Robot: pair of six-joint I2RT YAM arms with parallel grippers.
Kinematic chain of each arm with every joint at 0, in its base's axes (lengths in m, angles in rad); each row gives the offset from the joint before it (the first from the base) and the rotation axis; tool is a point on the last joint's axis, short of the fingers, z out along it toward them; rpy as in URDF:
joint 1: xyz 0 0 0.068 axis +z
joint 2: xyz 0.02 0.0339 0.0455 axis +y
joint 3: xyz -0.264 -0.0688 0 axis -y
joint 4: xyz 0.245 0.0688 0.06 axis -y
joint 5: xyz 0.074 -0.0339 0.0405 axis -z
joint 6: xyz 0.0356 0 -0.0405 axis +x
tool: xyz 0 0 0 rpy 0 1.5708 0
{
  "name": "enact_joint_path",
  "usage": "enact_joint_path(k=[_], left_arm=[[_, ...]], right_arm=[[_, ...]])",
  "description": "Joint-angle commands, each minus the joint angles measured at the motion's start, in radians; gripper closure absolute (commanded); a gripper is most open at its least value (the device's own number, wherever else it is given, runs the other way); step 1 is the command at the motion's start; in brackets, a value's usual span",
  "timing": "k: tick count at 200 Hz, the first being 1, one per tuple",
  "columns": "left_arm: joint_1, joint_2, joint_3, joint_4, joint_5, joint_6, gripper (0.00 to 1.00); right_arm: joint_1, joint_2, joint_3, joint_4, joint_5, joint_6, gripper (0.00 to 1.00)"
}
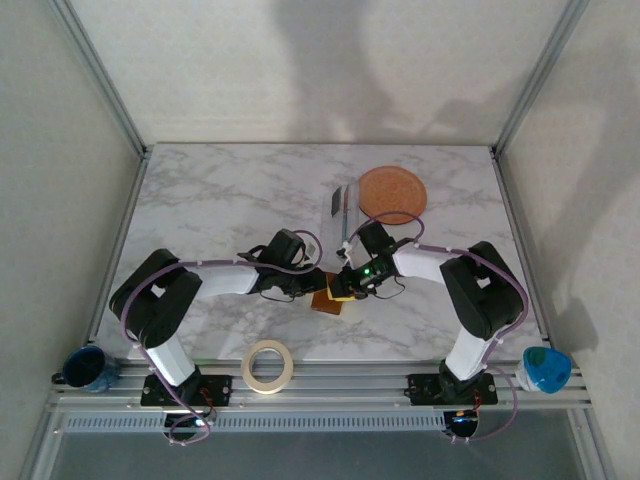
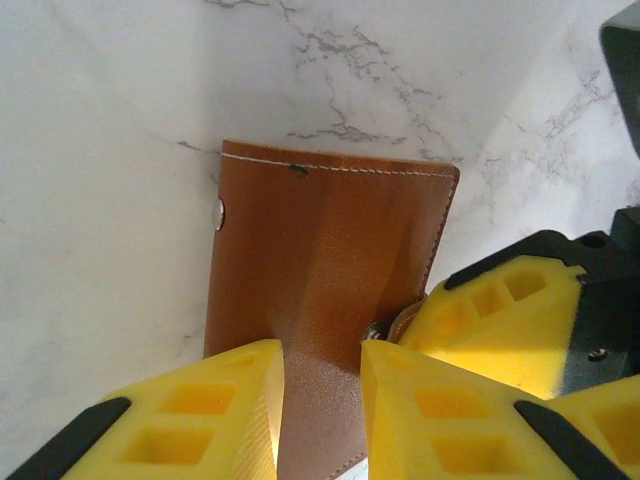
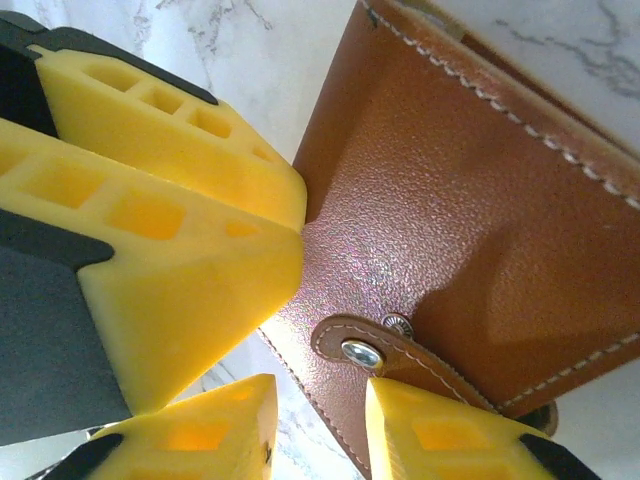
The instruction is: Put the credit cards into the card holder
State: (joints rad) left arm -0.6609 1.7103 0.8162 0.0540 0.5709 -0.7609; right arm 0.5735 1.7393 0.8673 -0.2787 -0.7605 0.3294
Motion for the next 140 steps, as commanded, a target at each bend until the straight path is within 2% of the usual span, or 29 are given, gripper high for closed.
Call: enact_joint_path(k=[1,39,63,80,140], left_arm=[[0.004,0.006,0.014,0.038,0.056,-0.006,0.74],[0.006,-0.012,0.012,0.054,0.097,0.01,0.77],[0.004,0.004,0.035,0.034,0.132,0.045,0.83],[0.004,0.015,0.043,0.017,0.126,0.068,0.83],[0.009,0.066,0.07,0.01,0.118,0.08,0.85]], right_arm=[[-0.015,-0.014,-0.042,0.093,-0.03,0.028,0.66],[-0.059,-0.037,-0.097,0.189,-0.081,0.062,0.68],[-0.076,-0.023,-0.122,0.252,-0.113,0.086,0.71],[-0.084,-0.017,-0.138,0.291,-0.131,0.107,0.72],[-0.101,-0.004,-0.164,0.331,-0.146,0.12,0.86]])
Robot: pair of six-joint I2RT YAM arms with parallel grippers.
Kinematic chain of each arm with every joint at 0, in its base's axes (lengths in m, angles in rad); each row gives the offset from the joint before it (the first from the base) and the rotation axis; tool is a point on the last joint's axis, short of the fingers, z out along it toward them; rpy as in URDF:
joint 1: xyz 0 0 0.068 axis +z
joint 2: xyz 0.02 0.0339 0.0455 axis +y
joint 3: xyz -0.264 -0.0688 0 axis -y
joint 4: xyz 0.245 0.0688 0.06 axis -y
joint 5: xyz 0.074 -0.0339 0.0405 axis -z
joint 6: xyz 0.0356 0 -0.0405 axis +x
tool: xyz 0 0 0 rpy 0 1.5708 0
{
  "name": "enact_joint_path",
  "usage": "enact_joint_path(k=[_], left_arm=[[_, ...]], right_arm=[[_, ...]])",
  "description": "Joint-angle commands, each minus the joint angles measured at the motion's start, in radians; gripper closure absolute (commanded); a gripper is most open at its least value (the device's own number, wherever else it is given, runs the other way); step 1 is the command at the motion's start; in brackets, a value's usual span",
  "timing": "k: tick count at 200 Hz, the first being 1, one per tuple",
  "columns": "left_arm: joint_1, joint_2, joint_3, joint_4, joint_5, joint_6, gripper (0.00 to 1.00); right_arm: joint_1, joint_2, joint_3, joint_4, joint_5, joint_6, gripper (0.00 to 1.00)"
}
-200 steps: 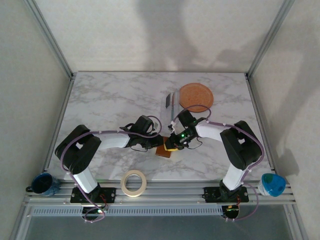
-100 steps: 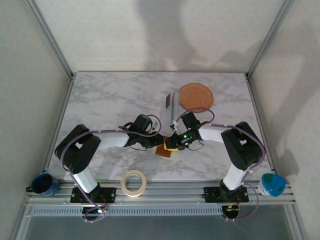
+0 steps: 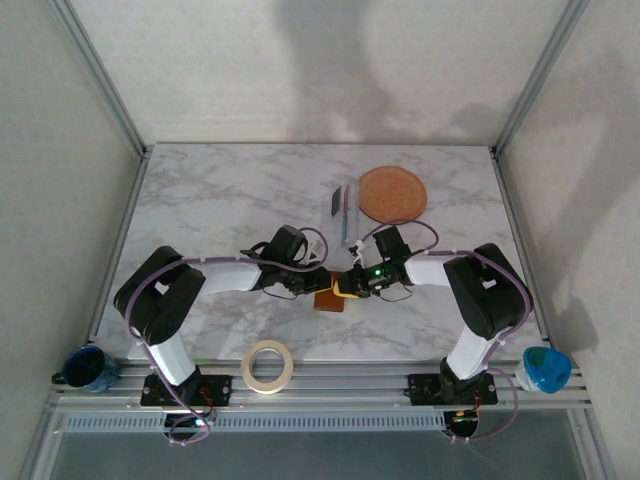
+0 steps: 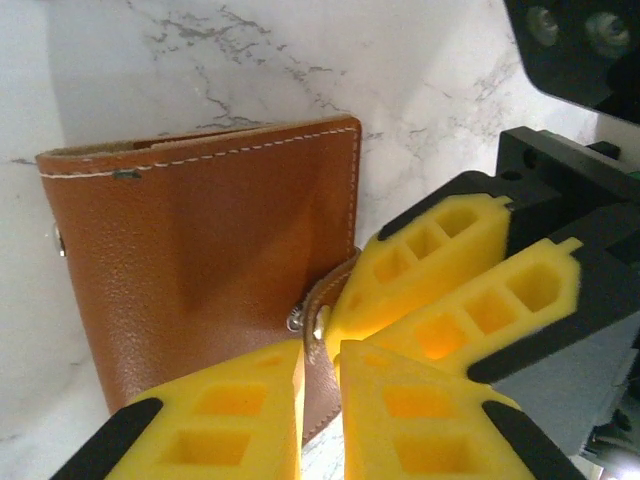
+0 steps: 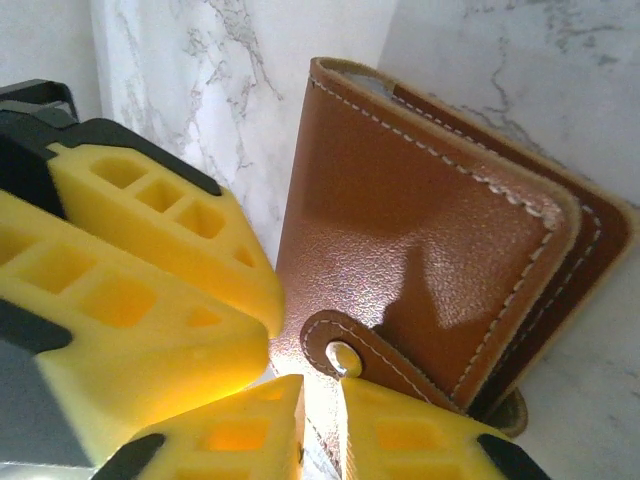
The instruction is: Put the credit cards into the card holder
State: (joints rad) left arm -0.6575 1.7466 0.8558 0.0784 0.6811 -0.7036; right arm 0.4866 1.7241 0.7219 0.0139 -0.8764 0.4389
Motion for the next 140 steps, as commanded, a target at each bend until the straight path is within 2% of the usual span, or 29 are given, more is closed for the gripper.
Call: enact_joint_path(k=[1,64,140], left_arm=[[0.005,0.03,0.031,-0.014,0.008,0.023,0.85],[0.013,0.056,0.035,0.018,0.026,0.012,0.82],[0.013,0.072,0.033,0.045,0.064,0.009,0.81]], right_arm=[[-0.014,0.011,-0.019,0.038,-0.031,0.011,0.87],[-0.026,0.009,-0.028,0.038,-0.042,0.003,0.93],[-0.028,0.021,-0.027,0.034,-0.039,0.002,0.96]])
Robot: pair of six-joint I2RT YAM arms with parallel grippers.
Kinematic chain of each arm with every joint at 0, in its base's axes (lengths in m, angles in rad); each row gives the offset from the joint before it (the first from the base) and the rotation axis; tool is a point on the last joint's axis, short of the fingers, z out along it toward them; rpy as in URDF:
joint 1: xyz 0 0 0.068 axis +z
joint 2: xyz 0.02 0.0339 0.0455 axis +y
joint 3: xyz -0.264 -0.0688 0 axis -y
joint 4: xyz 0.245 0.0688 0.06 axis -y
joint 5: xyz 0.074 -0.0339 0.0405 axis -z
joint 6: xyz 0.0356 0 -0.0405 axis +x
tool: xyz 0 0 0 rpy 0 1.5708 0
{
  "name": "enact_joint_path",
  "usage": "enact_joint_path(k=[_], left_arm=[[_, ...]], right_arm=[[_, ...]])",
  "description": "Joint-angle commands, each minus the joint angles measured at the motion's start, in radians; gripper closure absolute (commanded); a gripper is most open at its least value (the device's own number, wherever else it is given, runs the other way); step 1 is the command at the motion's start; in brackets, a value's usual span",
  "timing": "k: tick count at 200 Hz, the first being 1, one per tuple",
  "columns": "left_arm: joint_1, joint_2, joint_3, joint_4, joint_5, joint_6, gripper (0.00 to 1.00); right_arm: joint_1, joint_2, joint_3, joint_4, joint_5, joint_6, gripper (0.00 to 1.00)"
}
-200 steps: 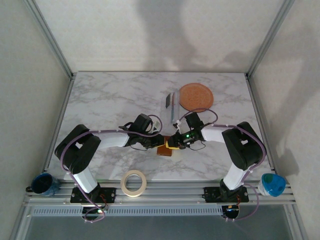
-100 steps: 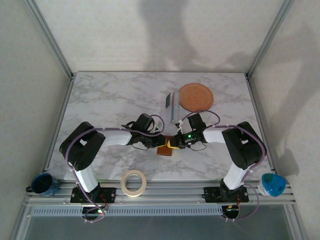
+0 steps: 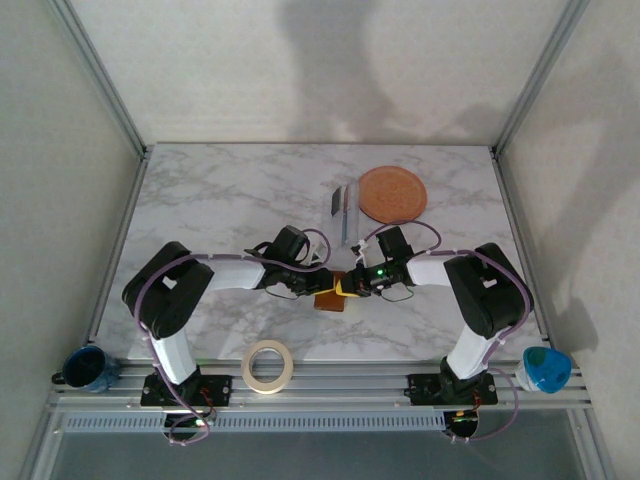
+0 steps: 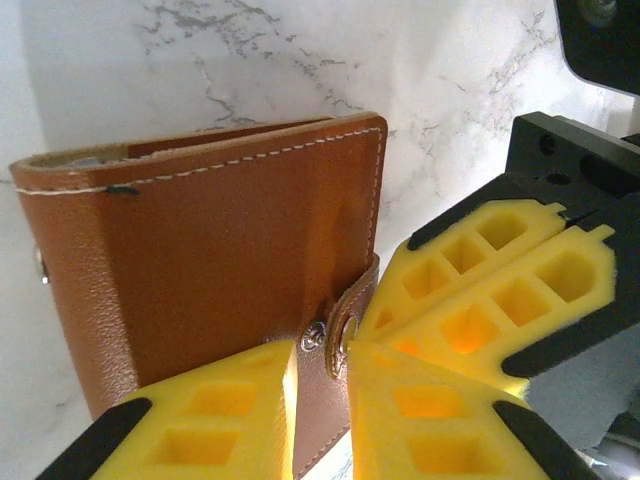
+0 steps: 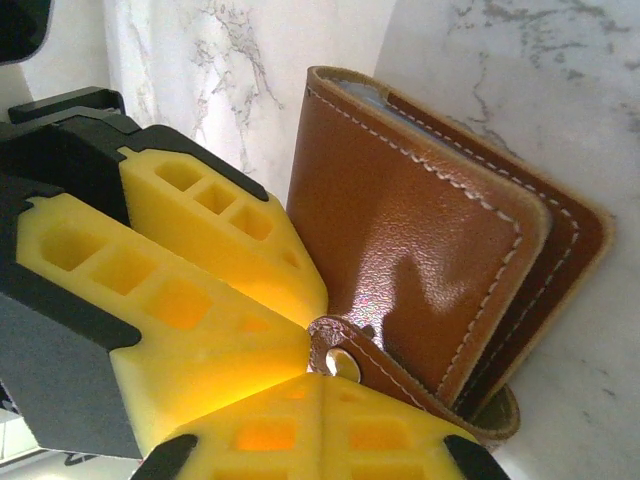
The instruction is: Put the credit cards into the card holder
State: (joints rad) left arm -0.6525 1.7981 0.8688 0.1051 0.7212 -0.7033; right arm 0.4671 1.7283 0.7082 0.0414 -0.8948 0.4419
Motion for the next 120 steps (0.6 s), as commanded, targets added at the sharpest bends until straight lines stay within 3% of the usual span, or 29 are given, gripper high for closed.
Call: enact_joint_path(k=[1,30,65,120], left_arm=[[0.008,0.022,0.02,0.019,0.023,0.009,0.81],[0.01,0.026,0.018,0.019,0.014,0.008,0.85],[0.013,0.026,0.018,0.021,0.017,0.021,1.0],[0.022,0.019,0.005,0.038,0.025,0.031,1.0]], right_arm=[[-0.009,0.017,-0.014,0.006,-0.02,-0.001,0.96],[-0.008,0.029,-0.012,0.0,-0.022,-0.003,0.96],[-0.009,0.024,-0.011,-0.002,-0.02,-0.001,0.95],[-0.009,-0.024,-0.001,-0.017,-0.017,0.017,0.83]])
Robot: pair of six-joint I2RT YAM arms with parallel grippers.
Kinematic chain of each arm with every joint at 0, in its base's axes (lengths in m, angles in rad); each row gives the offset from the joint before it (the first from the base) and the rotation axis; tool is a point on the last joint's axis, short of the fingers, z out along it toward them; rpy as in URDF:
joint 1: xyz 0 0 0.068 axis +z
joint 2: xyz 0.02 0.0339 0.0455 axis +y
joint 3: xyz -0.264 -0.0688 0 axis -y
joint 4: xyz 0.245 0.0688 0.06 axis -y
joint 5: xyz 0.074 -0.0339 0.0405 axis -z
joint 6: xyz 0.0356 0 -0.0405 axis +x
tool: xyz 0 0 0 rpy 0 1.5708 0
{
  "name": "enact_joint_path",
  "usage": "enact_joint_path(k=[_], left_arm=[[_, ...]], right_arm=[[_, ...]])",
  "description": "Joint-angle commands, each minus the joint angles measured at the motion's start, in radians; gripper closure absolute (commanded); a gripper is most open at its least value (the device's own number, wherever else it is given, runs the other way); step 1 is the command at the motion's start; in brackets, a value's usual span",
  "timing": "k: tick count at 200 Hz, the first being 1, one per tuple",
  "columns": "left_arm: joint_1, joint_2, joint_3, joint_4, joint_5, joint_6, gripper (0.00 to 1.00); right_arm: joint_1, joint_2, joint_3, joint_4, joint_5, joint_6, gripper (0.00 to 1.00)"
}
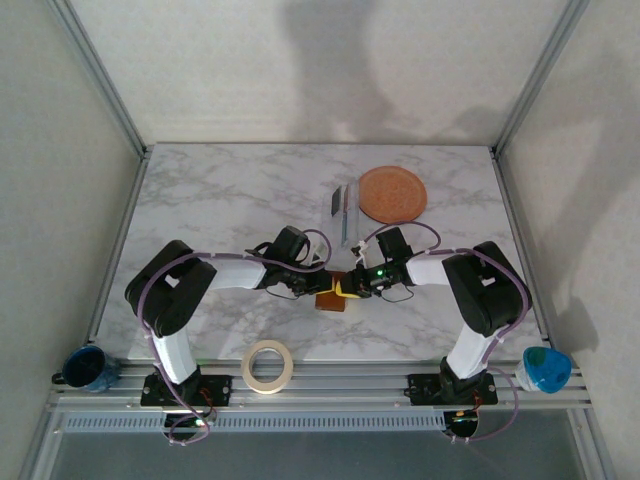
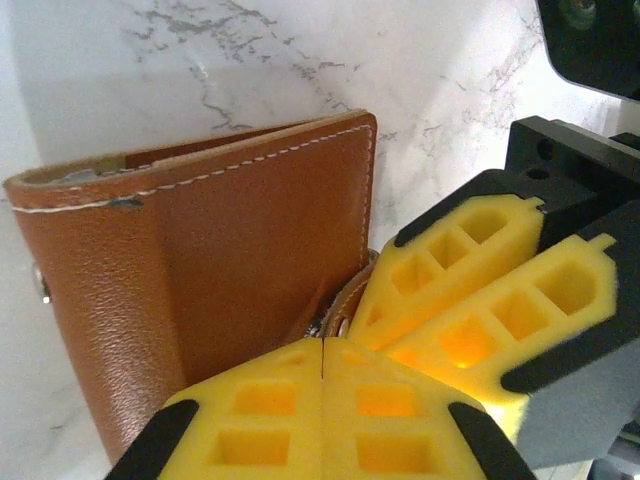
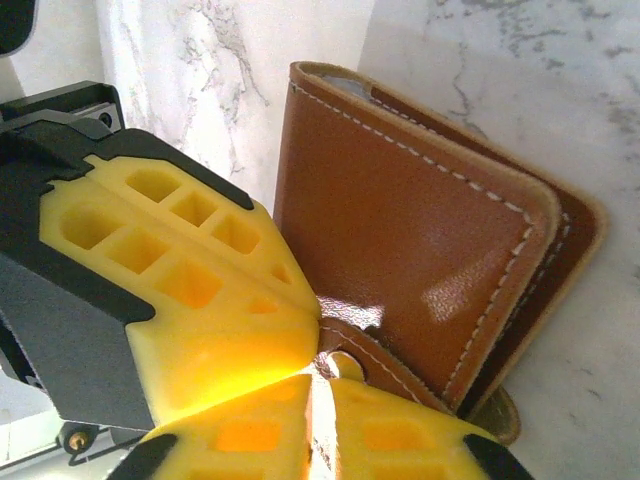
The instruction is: Put the credit cards into the card holder
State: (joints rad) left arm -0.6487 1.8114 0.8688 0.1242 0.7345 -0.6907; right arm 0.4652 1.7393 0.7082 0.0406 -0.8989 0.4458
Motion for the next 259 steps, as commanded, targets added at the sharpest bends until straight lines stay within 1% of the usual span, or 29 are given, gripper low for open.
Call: enact_joint_path(k=[1,26,45,85,139,161,178,193,225,259], left_arm=[[0.018,0.005,0.004,0.02,0.011,0.018,1.0],[0.026,-0.019,-0.008,0.024,0.013,0.012,1.0],[0.025,-0.025,-0.005,0.015,0.01,0.013,1.0],[0.026,-0.002,-0.015,0.026,0.016,0.007,1.0],[0.025,-0.017,-0.02,0.015,0.016,0.008,1.0],[0.026,-0.02,-0.026,0.018,0.016,0.004,1.0],[0.024,-0.027,-0.034,0.028,0.015,-0.005,1.0],[0.024,-0.036,-0.04,0.037,0.019,-0.012,1.0],[0.021,-0.047,-0.044,0.032,0.014,-0.015,1.0],[0.024,-0.014,-0.04,0.027,0.005,-0.008,1.0]], right_arm=[[-0.007,-0.037,-0.001,-0.017,-0.013,0.014,0.83],[-0.007,-0.079,0.006,-0.041,-0.006,0.018,0.8],[-0.006,-0.093,0.019,-0.066,0.007,0.018,0.83],[-0.005,-0.052,0.049,-0.089,0.025,0.031,0.88],[0.007,-0.011,0.078,-0.139,0.068,0.021,0.88],[0.013,-0.001,0.091,-0.159,0.092,0.013,0.88],[0.015,0.006,0.099,-0.172,0.113,0.014,0.83],[0.02,0.009,0.107,-0.185,0.128,0.008,0.82],[0.026,0.017,0.115,-0.197,0.148,0.0,0.82],[0.034,0.022,0.117,-0.205,0.161,-0.005,0.82]])
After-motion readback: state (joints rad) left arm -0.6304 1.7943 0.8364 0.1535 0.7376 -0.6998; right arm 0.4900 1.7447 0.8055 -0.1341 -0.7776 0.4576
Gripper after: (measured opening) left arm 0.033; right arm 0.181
